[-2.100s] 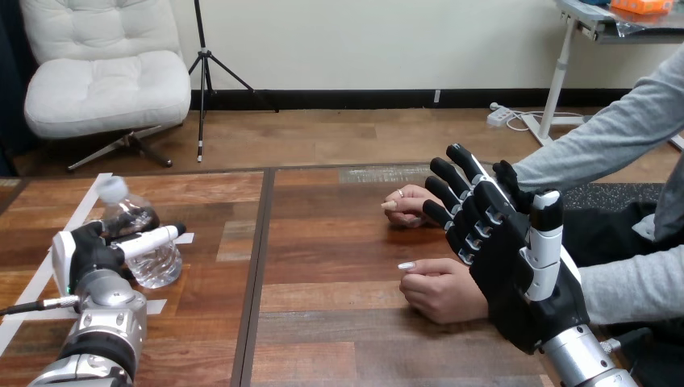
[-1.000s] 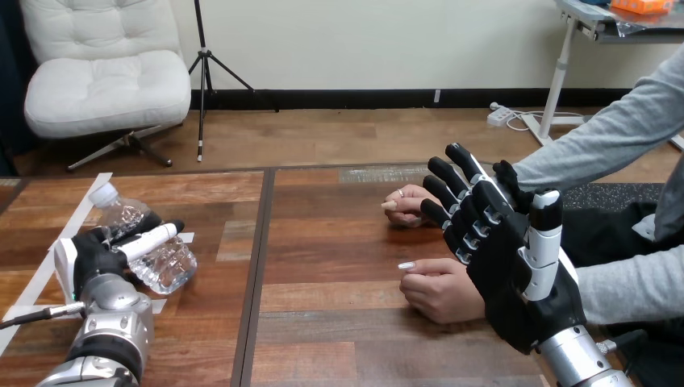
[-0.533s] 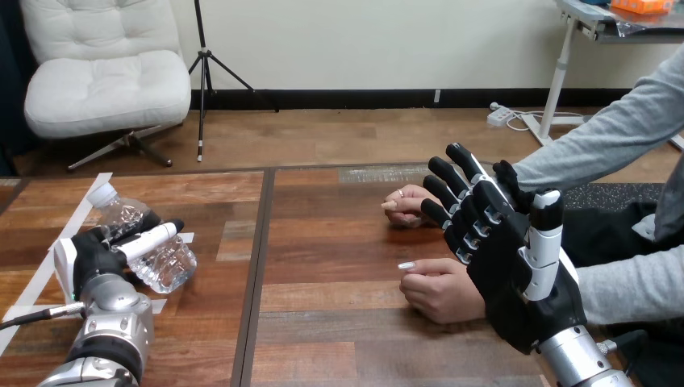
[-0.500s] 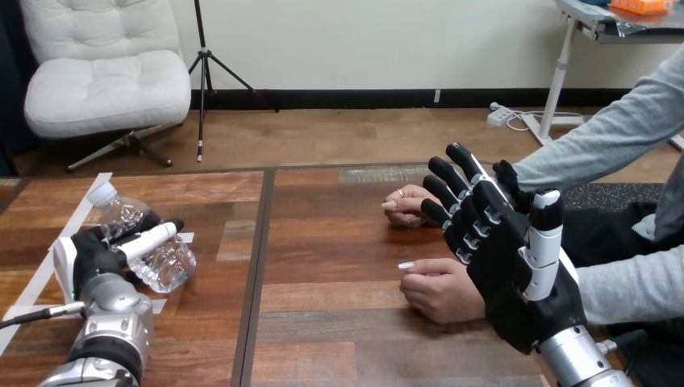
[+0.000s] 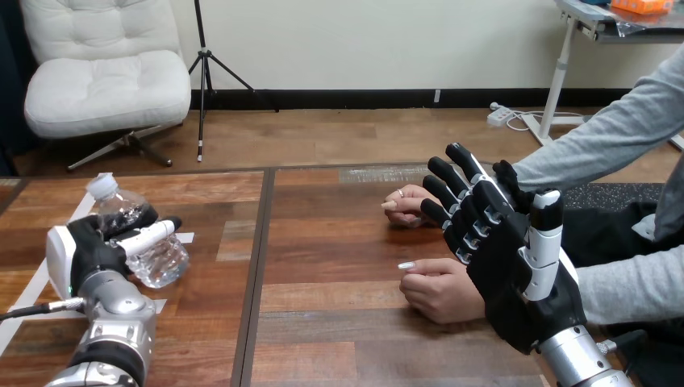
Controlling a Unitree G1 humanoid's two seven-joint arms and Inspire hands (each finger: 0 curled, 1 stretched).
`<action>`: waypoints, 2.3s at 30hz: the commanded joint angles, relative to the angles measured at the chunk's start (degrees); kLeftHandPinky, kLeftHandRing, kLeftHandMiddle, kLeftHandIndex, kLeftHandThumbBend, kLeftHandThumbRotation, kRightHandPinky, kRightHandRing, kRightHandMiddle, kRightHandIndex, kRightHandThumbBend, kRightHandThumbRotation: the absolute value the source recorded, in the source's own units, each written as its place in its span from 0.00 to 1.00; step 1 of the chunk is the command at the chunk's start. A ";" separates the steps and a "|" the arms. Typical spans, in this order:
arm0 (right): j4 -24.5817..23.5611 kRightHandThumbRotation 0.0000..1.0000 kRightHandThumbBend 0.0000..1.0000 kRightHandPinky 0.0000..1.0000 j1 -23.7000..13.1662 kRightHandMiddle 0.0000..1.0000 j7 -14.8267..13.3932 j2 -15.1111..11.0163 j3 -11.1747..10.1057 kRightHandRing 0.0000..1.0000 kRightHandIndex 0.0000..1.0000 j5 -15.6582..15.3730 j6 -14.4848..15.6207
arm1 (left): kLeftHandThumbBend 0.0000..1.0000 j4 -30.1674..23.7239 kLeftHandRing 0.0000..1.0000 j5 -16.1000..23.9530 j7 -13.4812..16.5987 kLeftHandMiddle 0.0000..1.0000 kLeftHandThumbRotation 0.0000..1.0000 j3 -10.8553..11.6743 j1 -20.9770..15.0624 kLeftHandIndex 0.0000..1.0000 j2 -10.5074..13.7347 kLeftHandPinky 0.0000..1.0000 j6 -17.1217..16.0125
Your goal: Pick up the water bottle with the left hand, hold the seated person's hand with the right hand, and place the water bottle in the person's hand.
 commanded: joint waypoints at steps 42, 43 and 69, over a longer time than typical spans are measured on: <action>-0.94 1.00 1.00 1.00 -2.69 0.97 0.39 -0.14 -1.20 0.99 1.00 0.99 -1.07 | 0.78 -2.48 0.42 3.70 6.00 0.43 0.00 -3.38 -0.55 0.48 -0.77 0.37 -12.40; -0.84 1.00 1.00 1.00 -2.79 0.97 0.35 -0.16 -1.22 0.99 1.00 0.95 -1.05 | 0.78 -2.64 0.42 3.81 6.09 0.43 0.00 -3.49 -0.56 0.48 -0.80 0.37 -12.61; 2.16 1.00 1.00 1.00 -5.08 0.97 -0.26 -0.71 -1.61 1.00 0.99 -1.62 -1.90 | 0.82 -2.25 0.42 8.82 7.67 0.43 0.00 -7.61 -1.40 0.46 0.62 0.38 -15.86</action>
